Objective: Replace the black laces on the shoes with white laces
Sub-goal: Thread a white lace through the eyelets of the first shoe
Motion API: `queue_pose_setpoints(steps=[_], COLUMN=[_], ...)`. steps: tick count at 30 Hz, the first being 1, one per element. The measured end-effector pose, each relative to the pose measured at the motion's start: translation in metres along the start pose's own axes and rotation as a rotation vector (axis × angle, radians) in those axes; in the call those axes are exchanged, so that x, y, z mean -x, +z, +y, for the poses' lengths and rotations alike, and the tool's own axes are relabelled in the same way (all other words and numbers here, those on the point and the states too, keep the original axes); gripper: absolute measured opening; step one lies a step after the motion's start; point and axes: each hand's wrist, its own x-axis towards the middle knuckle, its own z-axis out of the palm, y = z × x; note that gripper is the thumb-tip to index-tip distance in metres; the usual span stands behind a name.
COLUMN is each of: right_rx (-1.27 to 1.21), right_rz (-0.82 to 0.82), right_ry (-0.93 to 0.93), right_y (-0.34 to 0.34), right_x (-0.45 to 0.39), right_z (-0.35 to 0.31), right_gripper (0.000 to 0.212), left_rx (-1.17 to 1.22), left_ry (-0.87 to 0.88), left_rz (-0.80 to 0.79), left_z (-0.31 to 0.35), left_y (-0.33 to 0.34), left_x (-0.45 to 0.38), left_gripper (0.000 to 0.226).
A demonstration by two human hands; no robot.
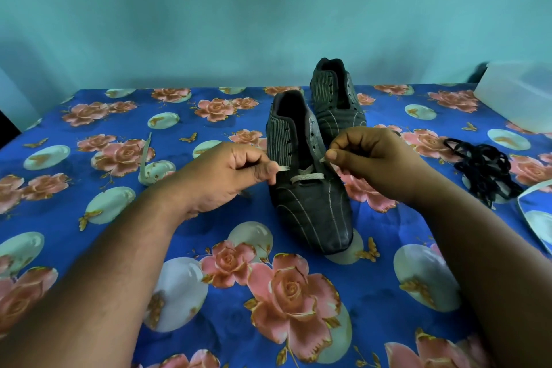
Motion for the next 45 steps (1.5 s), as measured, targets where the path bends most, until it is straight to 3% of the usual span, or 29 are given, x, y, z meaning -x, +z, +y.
queue_pose_setpoints(steps=[6,9,15,20,26,38,45], right_rx=[-0.002,0.014,0.039,0.096,0.103,0.087,0.145], right_rz=[-0.023,-0.005,0.051,0.101,0.082,0.108,0.092], right_ry=[0.050,0.045,0.037,0.012,0.010,0.058,0.061], right_y=[-0.007,-0.008,-0.010,-0.015,-0.022,-0.024,-0.030], right_x=[0.002,0.002,0.000,0.000,-0.001,-0.002,0.000], right_z=[-0.004,-0.004,0.002,0.005,0.008,0.016,0.017], right_gripper=[0.017,0.022,0.026,0.025,0.018,0.029,0.028], left_rx=[-0.046,0.082,0.122,0.131,0.078,0.002,0.117], left_ry=[-0.049,-0.094,-0.191,-0.149,-0.166,-0.157,-0.210], left_rz=[-0.030,-0.057,0.033,0.118,0.097,0.177,0.174], left_z=[-0.009,-0.008,-0.004,0.000,0.001,-0.010,-0.008], left_y=[-0.010,-0.012,-0.008,-0.010,-0.016,-0.015,-0.017], left_x=[0.001,0.001,0.003,0.002,0.008,0.001,0.002], left_gripper=[0.031,0.031,0.025,0.022,0.019,0.023,0.024])
